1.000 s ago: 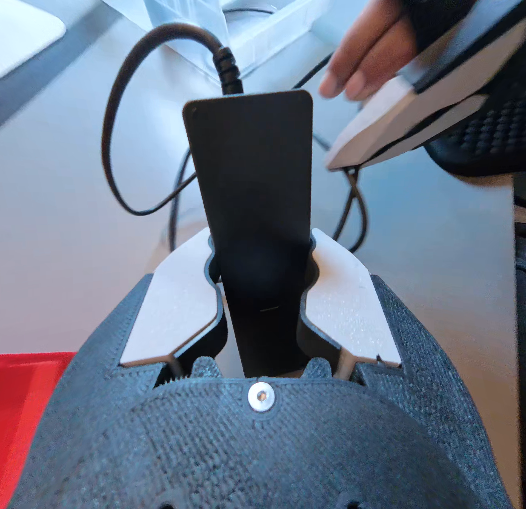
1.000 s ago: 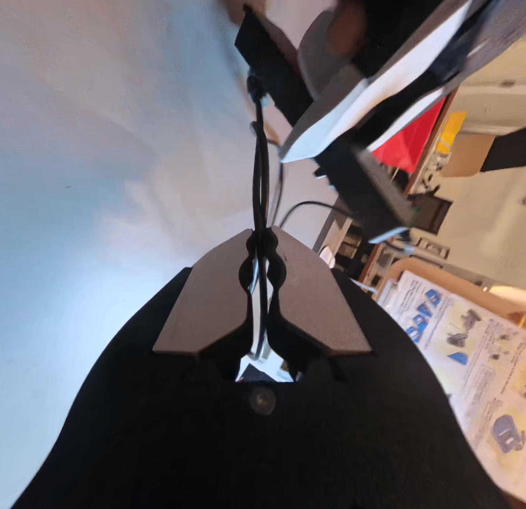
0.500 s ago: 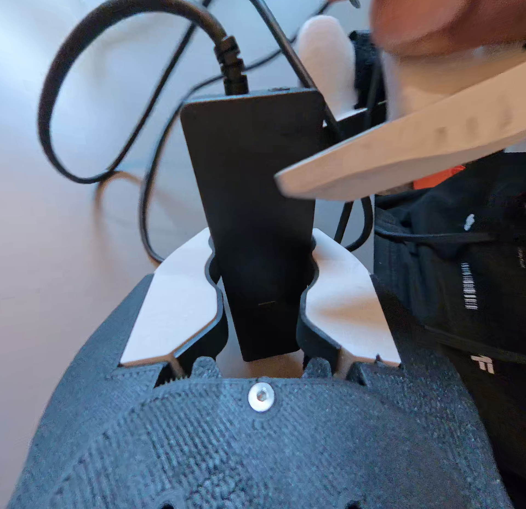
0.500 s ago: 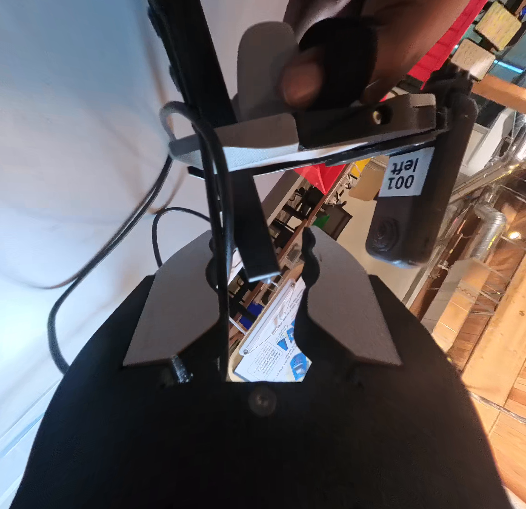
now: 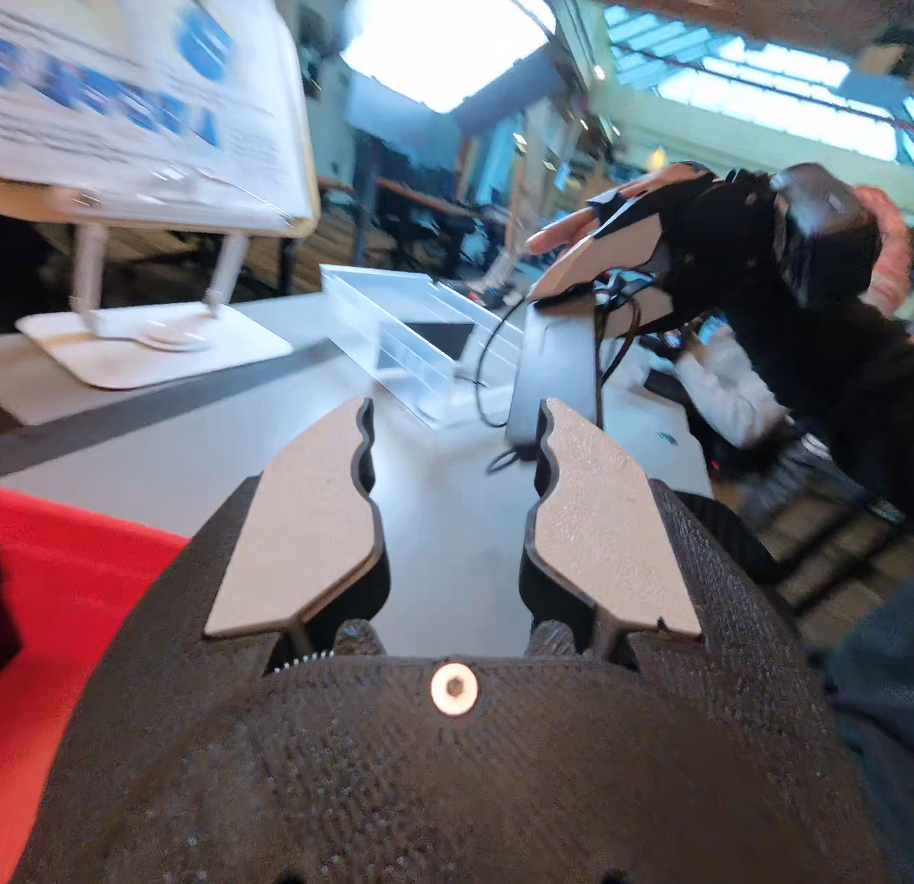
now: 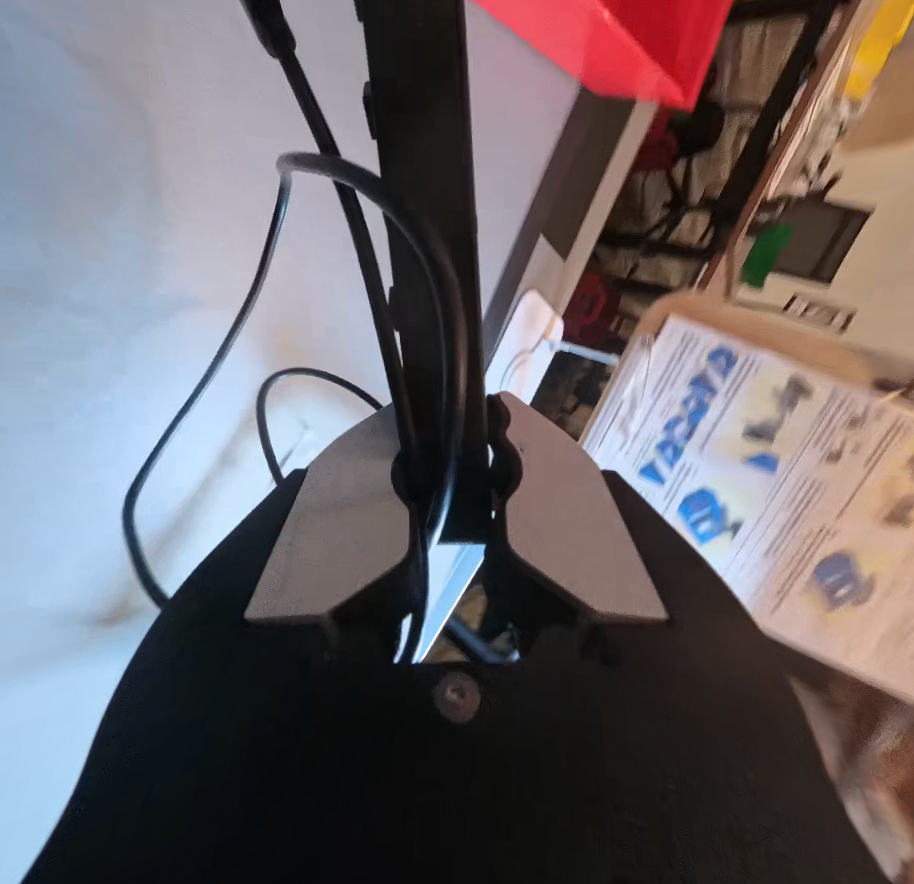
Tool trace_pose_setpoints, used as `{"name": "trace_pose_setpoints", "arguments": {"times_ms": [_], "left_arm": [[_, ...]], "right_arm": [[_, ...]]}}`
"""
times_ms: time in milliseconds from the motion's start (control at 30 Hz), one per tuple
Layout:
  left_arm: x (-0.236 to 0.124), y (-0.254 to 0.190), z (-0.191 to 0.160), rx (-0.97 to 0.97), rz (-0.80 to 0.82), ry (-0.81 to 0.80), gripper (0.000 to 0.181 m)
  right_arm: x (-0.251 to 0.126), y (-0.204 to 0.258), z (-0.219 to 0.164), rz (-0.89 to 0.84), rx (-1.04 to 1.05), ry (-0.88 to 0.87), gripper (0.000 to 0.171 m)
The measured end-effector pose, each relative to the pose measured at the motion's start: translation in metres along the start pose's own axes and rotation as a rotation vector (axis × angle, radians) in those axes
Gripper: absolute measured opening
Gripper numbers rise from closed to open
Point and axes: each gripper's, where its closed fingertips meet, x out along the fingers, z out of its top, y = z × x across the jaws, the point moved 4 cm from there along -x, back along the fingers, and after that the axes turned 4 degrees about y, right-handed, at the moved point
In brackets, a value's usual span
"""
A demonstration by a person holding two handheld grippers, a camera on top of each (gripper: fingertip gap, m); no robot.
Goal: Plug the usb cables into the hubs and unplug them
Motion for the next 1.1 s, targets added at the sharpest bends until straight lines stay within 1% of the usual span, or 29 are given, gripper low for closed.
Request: {"name": "trace_pose_setpoints", "arguments": {"times_ms": [67,133,200,267,333,400,467,533,567,600,633,700,767,833,967,1033,1100], "left_arm": [[-0.007,0.009,0.002,-0.021,0.032,-0.047,0.059],[-0.004,0.011,0.0,-0.051,0.02,-0.044,0.057],[0.003,0.01,-0.006,-0.044,0.016,-0.017,0.057],[0.01,0.008,-0.015,-0.025,0.017,0.033,0.057],[0.017,0.007,-0.023,-0.004,0.019,0.075,0.057],[0.022,0.006,-0.03,0.011,0.022,0.112,0.056],[0.026,0.005,-0.035,0.03,0.029,0.142,0.056],[0.028,0.006,-0.039,0.054,0.042,0.165,0.055],[0.029,0.006,-0.04,0.064,0.049,0.173,0.055],[0.029,0.007,-0.041,0.071,0.055,0.179,0.055],[0.029,0.007,-0.041,0.076,0.06,0.181,0.055],[0.029,0.009,-0.042,0.074,0.063,0.183,0.055],[0.03,0.01,-0.043,0.068,0.062,0.187,0.054],[0.03,0.011,-0.043,0.061,0.062,0.185,0.054],[0.032,0.012,-0.047,0.052,0.056,0.202,0.054],[0.033,0.013,-0.05,0.049,0.056,0.217,0.054],[0.033,0.014,-0.052,0.048,0.058,0.227,0.054]], "right_arm": [[-0.012,-0.033,-0.038,-0.006,0.138,0.022,0.027],[-0.023,-0.068,-0.078,-0.044,0.263,0.053,0.027],[-0.03,-0.103,-0.117,-0.123,0.36,0.093,0.027],[-0.029,-0.13,-0.154,-0.22,0.425,0.147,0.027],[-0.019,-0.148,-0.188,-0.321,0.459,0.207,0.026],[0.002,-0.152,-0.22,-0.403,0.494,0.277,0.026],[0.03,-0.141,-0.247,-0.494,0.519,0.333,0.026],[0.064,-0.116,-0.269,-0.569,0.554,0.388,0.026],[0.083,-0.097,-0.278,-0.574,0.586,0.411,0.026],[0.101,-0.077,-0.285,-0.568,0.617,0.434,0.031],[0.118,-0.056,-0.29,-0.545,0.643,0.452,0.027],[0.144,-0.018,-0.294,-0.461,0.685,0.464,0.027],[0.156,0.006,-0.294,-0.37,0.743,0.441,0.027],[0.155,0.015,-0.295,-0.281,0.805,0.416,0.027],[0.152,0.03,-0.298,0.097,1.009,0.385,0.027],[0.149,0.033,-0.296,0.297,1.123,0.32,0.027],[0.147,0.038,-0.294,0.5,1.184,0.269,0.027]]}}
